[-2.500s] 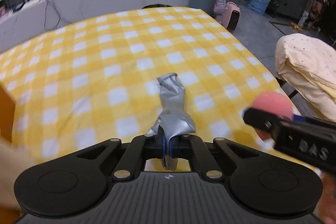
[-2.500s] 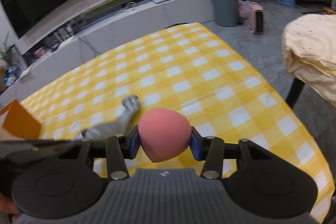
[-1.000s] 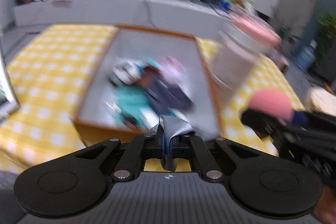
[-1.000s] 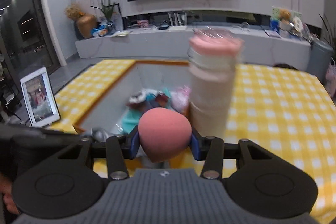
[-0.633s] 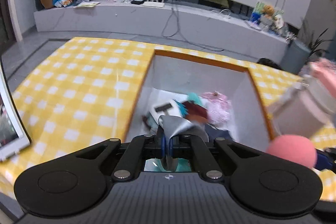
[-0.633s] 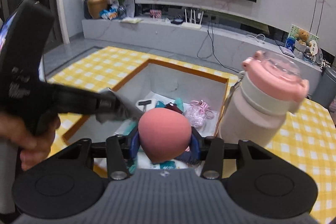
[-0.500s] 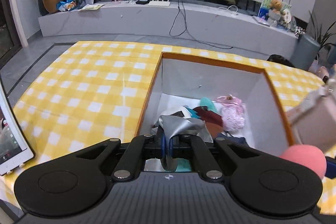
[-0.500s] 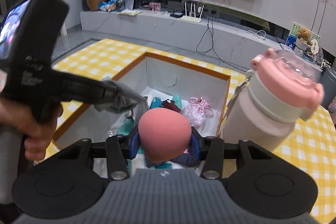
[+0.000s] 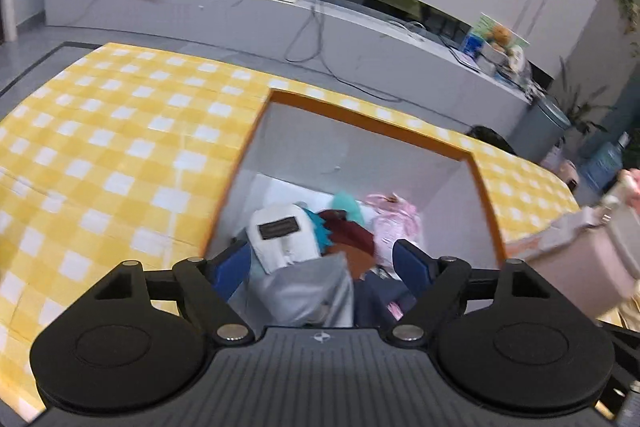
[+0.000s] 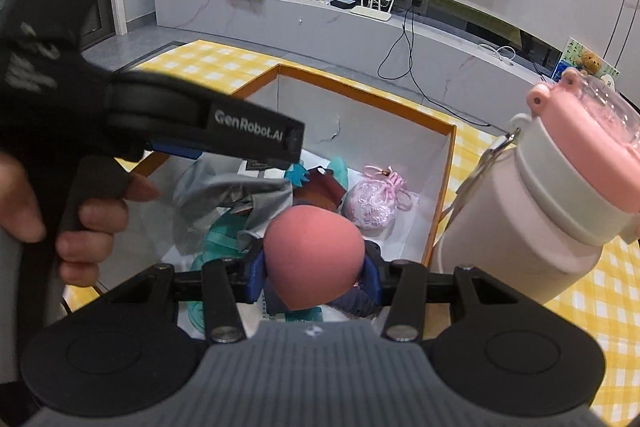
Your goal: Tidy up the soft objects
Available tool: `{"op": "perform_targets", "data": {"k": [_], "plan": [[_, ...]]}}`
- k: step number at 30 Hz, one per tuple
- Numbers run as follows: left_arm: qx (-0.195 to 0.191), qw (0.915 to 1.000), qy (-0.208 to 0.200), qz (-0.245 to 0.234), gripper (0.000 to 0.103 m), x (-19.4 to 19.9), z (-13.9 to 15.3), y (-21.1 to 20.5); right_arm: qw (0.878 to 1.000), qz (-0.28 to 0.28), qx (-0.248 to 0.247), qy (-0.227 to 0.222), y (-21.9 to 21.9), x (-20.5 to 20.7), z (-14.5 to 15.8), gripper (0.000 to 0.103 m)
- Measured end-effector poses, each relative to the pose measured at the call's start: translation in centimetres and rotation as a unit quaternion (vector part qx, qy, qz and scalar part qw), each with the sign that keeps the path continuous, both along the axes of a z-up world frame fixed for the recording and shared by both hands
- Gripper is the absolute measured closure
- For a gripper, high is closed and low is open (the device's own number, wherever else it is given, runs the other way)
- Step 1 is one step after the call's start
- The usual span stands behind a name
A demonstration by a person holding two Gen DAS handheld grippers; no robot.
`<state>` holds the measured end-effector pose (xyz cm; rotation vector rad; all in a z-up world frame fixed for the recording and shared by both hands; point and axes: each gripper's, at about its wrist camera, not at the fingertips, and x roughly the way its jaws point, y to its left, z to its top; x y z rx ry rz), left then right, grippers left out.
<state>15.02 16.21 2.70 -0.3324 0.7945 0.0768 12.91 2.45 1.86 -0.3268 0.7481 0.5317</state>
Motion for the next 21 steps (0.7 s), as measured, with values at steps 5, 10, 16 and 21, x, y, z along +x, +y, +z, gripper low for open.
{"op": "perform_targets", "data": {"k": [5, 10, 16, 21], "plan": [[0.044, 0.9989, -0.017, -0.005, 0.008, -1.0, 1.7, -1.1, 1.000, 0.000, -0.004, 0.002, 0.5, -0.2, -0.2, 0.054], [0.051, 0.9983, -0.028, -0.008, 0.008, -1.9, 2.5, -1.1, 1.000, 0.015, 0.006, 0.004, 1.1, -0.4, -0.5, 0.017], [0.071, 0.9962, -0.047, -0.018, 0.008, -3.1, 3.5, -1.6, 0.999, 0.008, 0.043, -0.002, 0.9, -1.6, 0.3, 0.006], [0.103, 0.9919, -0.070, -0.024, 0.008, -5.5, 4.2, -3.7, 0.998, -0.002, 0.062, -0.030, -1.3, -3.9, 1.1, 0.003]]}}
